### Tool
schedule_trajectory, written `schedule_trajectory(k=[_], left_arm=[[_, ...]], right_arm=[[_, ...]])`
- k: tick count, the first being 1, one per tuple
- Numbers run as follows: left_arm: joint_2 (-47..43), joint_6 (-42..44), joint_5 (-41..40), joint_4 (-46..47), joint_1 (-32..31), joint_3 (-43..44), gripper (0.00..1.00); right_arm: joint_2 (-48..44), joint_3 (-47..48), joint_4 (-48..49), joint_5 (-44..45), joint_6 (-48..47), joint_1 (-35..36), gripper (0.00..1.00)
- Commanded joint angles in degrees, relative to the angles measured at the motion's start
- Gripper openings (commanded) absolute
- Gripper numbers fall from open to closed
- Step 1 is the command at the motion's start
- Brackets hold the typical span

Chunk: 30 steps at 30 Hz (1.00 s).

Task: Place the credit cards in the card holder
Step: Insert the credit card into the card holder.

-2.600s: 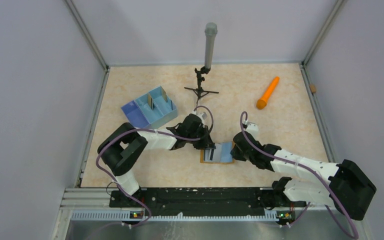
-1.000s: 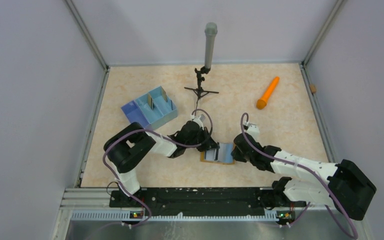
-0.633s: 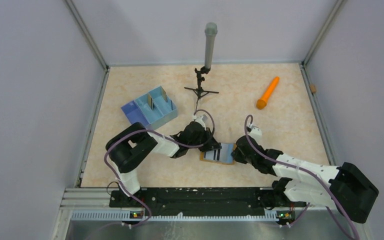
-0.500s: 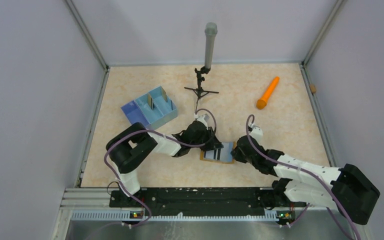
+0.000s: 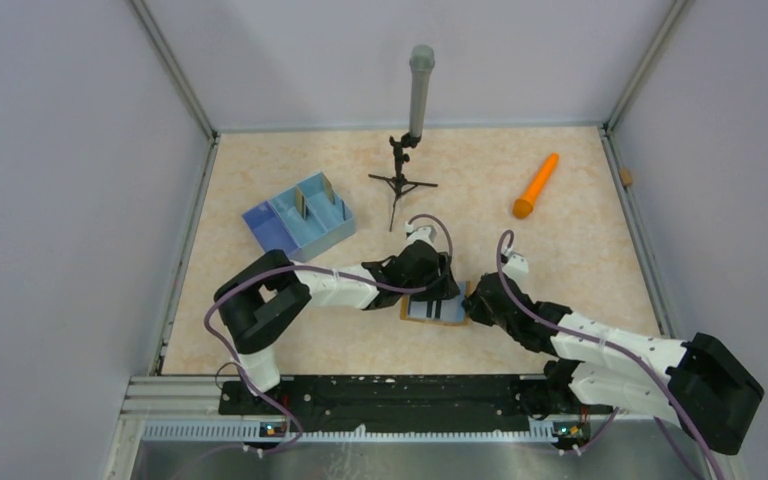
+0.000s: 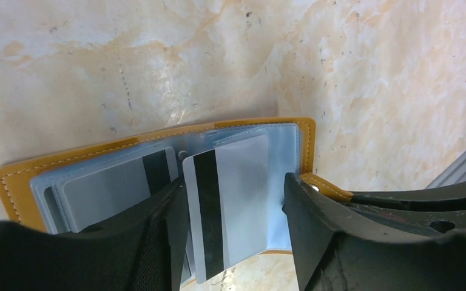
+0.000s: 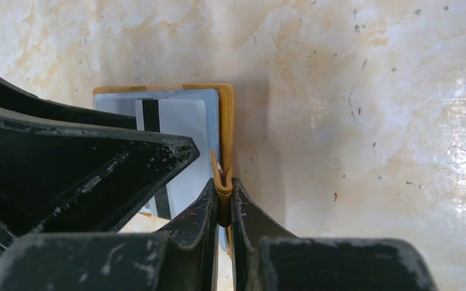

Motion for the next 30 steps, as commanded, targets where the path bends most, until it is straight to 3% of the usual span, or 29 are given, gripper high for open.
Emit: schedule_trajectory(k=[1,8,20,23,30], left_arm=[[-1.71,2.56,-6.19,-12.01,-1.21,0.33,0.64],[-5.29,2.87,-7.42,-10.93,-1.67,-1.94,0.80],[-7.75,2.68,-7.91,-10.30,-1.59,-3.21,0.89],[-8.59,2.85,-8.15,-10.51,-1.56,-3.34,0.90],[-8.02,1.41,-3.23,-6.47,-1.37,-4.82,0.77]], right_arm=[[-1.20,-0.13,4.72,2.28,0.14,0.69,0.00],[-1.69,-0.42,4.54,2.69,-0.09,0.69,0.00],[-3.49,-1.96,2.96,3.54,0.70,0.72,0.00],[-3.79,-2.19,2.88,3.50,0.79,0.66,0.00],[-3.58,-2.34,3.18,2.94,0.79,0.71,0.00]])
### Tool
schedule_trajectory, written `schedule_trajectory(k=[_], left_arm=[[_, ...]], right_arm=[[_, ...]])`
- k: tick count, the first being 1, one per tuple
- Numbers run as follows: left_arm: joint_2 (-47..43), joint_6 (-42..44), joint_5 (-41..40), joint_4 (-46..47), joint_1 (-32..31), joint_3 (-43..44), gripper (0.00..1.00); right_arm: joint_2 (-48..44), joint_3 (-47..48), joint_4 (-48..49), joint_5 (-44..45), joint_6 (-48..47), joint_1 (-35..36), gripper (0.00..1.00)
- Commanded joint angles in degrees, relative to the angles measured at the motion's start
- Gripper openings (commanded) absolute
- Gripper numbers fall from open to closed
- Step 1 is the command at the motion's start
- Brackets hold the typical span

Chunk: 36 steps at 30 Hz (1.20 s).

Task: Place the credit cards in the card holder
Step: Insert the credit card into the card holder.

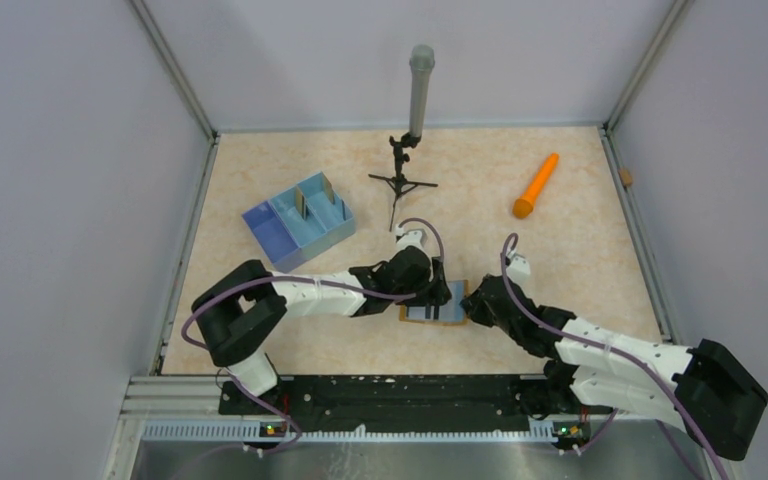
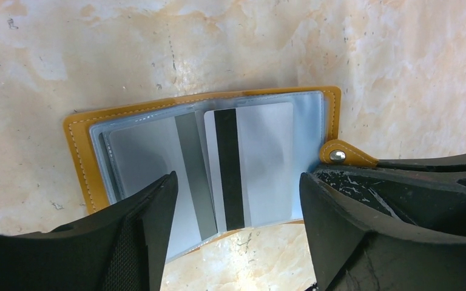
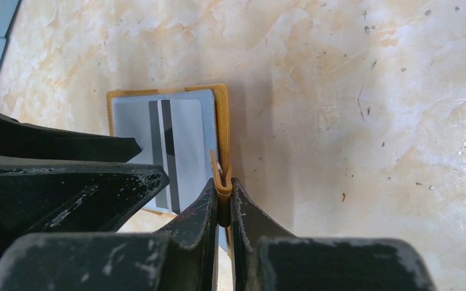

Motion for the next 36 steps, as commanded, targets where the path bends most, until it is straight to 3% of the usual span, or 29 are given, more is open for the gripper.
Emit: schedule_trajectory(k=[1,11,27,32,36], left_arm=[[0.14,-0.48,3.84,0.71,0.65,-1.38,0.76],[3.60,-0.40,13.76,6.04,2.18,-1.18,0.67],[2.49,-1.67,21.13,23.43,3.32,-7.06,0.66],[0.60,-1.98,19.71,26.25,3.93,-9.54,0.67],[-0.78,0.05,16.64,21.02,4.08,-9.10,0.69]], right_arm=[[-0.78,-0.29,0.44,2.44,0.30,0.16,0.00],[-0.92,-1.00,2.63,1.15,0.26,0.19,0.00],[-3.19,-2.09,4.32,0.09,-0.14,0.22,0.00],[-6.75,-1.79,3.05,-0.66,-0.73,0.15,0.00],[-9.37,0.00,-0.01,-0.81,-1.82,0.19,0.00]])
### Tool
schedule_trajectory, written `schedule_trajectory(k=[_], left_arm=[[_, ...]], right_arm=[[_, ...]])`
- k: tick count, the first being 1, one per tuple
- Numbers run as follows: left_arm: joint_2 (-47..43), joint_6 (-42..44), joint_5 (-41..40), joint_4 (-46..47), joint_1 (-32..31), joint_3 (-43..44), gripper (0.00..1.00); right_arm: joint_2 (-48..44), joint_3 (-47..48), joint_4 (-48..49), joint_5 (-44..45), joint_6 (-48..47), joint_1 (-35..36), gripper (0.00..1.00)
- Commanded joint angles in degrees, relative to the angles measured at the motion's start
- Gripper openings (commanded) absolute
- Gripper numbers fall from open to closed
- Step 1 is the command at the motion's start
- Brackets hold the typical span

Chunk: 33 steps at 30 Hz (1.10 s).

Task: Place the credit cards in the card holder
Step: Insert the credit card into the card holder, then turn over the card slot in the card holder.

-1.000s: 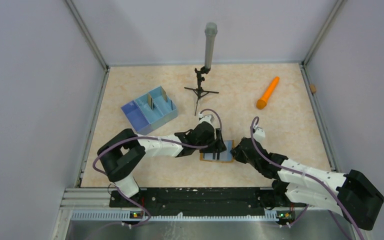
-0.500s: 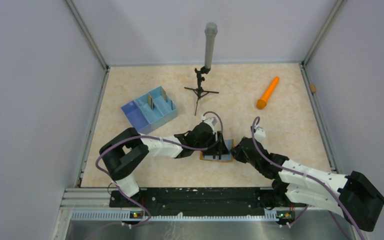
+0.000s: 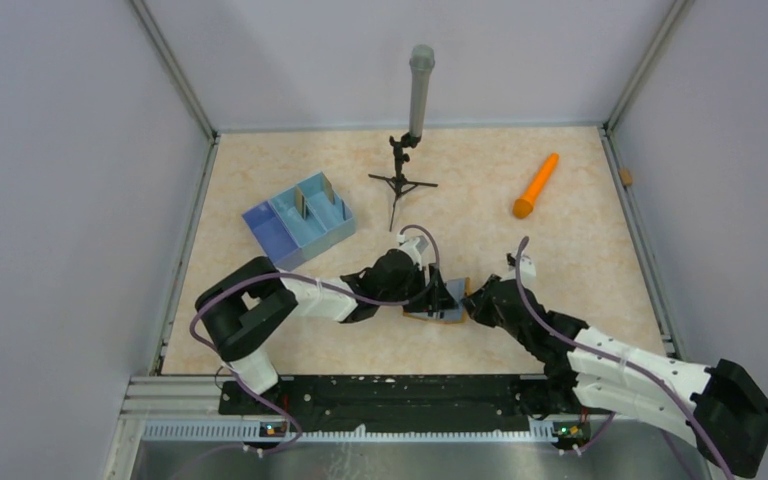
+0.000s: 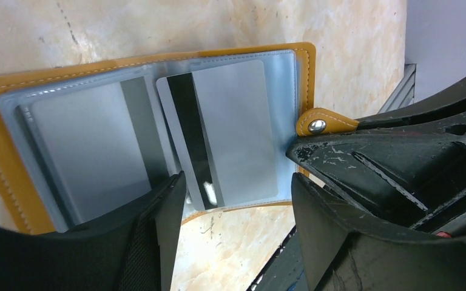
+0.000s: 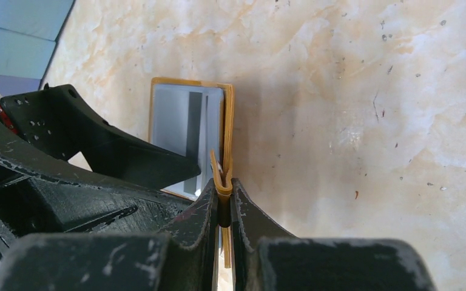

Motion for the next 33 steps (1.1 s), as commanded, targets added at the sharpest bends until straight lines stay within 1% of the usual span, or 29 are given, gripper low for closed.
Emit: schedule_trajectory(k=[1,3,7,12,16,20,24,28,33], left_arm=[[-2.77,2.24,-3.12,-2.18,0.32,0.60,0.70],[-2.57,2.14,-3.35,-3.04,0.36,0.65,0.73],[-2.14,1.11,-2.04,0.31,0.79,-0.73,0.73],[-3.65,0.04,-0.57,4.31,2.45,-4.10,0.74],[-2.57,-1.68,3.14,9.14,4.61,-6.43,0.73],[-2.41,-2.83,4.53,12.90,5.74,-8.49,0.73],[-2.40,-2.84,5.56,14.41,6.69,-9.64,0.75],[-2.19,-3.14,6.59,16.29,7.45,-10.74,0.75],[-2.18,-3.61,6.96,17.26,7.94,-11.24,0.70]], right_arm=[[-2.92,2.93,-1.66,0.04,-1.80,0.16,0.00],[-2.86,3.85,-2.33,-0.57,-2.45,0.19,0.00],[-1.00,5.12,-0.58,-2.96,-3.88,0.21,0.00],[5.03,8.50,1.50,-5.63,-5.67,0.24,0.00],[9.33,10.63,3.34,-7.27,-6.62,0.20,0.00],[12.80,12.25,6.21,-8.66,-7.29,0.18,0.00],[14.73,13.20,8.09,-9.86,-7.40,0.13,0.05],[15.11,13.86,8.84,-10.20,-7.35,0.25,0.13],[14.66,13.90,9.17,-10.42,-7.09,0.18,0.19]])
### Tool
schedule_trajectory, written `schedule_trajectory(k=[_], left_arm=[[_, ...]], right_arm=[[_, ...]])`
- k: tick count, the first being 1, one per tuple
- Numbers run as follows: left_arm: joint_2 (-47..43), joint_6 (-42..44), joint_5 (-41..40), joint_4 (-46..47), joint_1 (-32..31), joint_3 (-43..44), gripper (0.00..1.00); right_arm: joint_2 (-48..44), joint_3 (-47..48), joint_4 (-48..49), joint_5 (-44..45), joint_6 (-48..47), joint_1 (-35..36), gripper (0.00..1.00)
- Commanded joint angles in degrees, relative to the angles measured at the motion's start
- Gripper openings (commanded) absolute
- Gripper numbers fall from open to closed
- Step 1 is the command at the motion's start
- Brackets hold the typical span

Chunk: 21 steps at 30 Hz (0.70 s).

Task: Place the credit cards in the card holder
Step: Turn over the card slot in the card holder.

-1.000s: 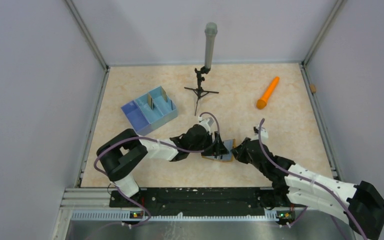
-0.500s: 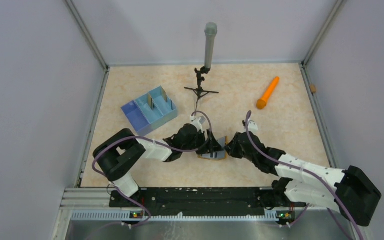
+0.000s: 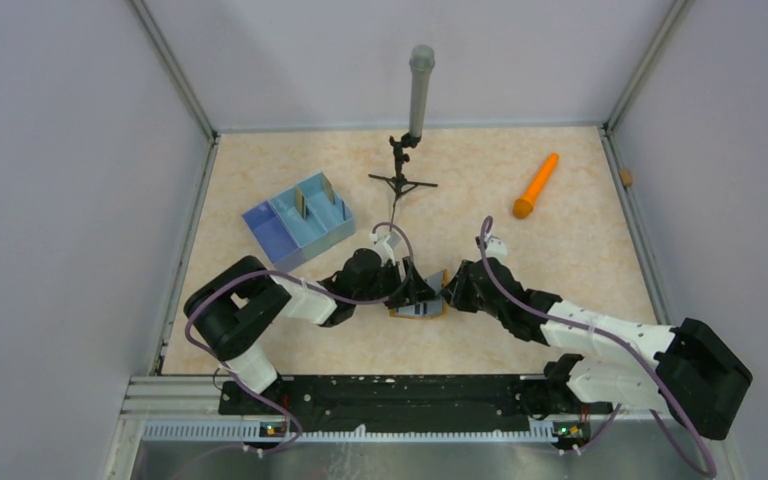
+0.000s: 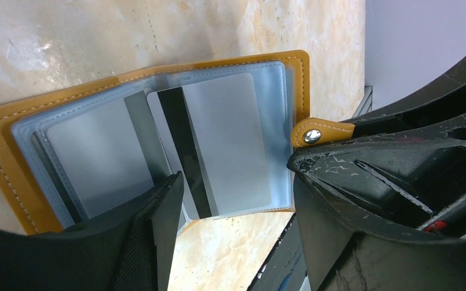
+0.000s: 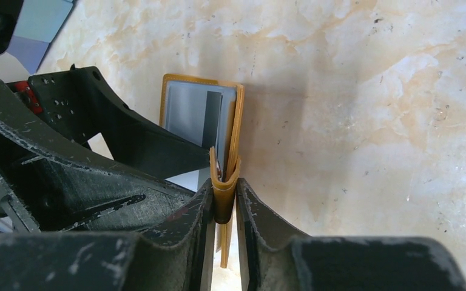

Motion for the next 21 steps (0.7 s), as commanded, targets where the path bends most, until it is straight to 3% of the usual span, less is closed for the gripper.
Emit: schedule_trajectory(k=[1,8,17,21], left_arm=[[0.20,-0.37,0.53,3.14,0.32,-1.08,0.69],[0.63,-1.18,0.96,4.60,0.70,-1.70,0.63],[0.87,-1.72,1.19,6.15,0.79,-2.46,0.55],[0.91,-1.93,1.32,7.44,0.92,-2.98,0.53]], right_arm=[[-0.53,3.52,5.33,-3.24,0.21,0.35,0.19],[-1.36,2.07,5.84,-3.21,0.82,0.26,0.22],[-0.25,1.63,7.08,-3.73,0.92,0.31,0.03],[0.28,1.52,7.49,-3.78,0.68,0.34,0.00]])
